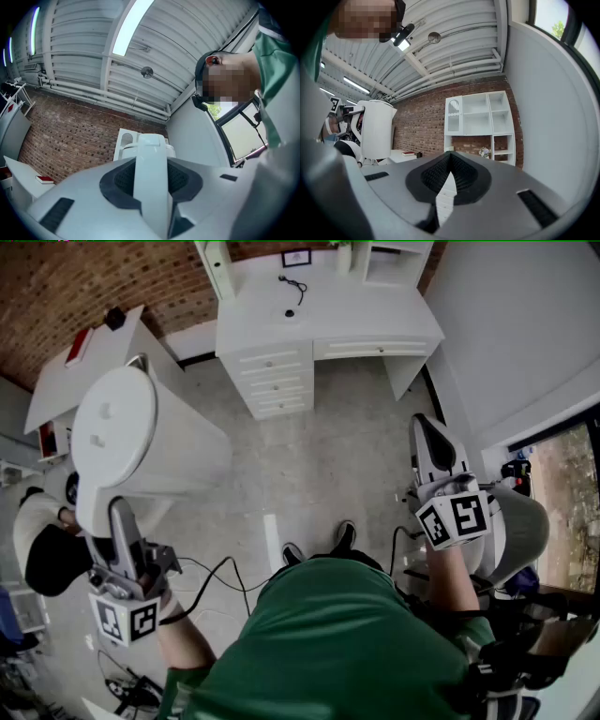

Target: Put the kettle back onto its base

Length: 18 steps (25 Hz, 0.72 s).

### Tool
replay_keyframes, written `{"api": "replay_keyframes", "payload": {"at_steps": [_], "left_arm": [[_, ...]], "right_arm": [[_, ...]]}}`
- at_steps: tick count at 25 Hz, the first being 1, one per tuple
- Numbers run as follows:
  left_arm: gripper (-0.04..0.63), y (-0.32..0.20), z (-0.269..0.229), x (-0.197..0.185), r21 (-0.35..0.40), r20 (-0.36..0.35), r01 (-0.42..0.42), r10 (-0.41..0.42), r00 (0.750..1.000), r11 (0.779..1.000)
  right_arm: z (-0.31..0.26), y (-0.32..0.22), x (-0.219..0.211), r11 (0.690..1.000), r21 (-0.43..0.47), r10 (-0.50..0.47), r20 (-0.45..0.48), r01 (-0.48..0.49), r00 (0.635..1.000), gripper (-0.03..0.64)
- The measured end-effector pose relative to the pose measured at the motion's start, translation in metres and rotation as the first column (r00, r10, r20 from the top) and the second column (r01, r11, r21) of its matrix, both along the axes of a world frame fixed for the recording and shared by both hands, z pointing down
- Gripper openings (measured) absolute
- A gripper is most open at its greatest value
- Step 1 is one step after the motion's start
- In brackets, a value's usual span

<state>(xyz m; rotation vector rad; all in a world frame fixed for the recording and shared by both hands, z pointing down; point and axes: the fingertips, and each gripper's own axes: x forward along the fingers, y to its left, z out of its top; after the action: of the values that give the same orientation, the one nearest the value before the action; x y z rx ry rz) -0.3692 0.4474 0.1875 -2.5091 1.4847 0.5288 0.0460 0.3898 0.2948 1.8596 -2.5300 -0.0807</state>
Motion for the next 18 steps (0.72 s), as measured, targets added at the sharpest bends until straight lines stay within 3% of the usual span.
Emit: {"api": "replay_keyframes", "payload": {"at_steps": [18], "left_arm": [[0.133, -0.005, -0.021, 0.028, -0.003, -0.013, 0.043, -0.043, 0.999, 0.999]], "right_arm": [[-0.018, -0.007, 0.027, 0.998, -0.01, -0.058, 0.051, 0.058, 0.997, 0.021]]}}
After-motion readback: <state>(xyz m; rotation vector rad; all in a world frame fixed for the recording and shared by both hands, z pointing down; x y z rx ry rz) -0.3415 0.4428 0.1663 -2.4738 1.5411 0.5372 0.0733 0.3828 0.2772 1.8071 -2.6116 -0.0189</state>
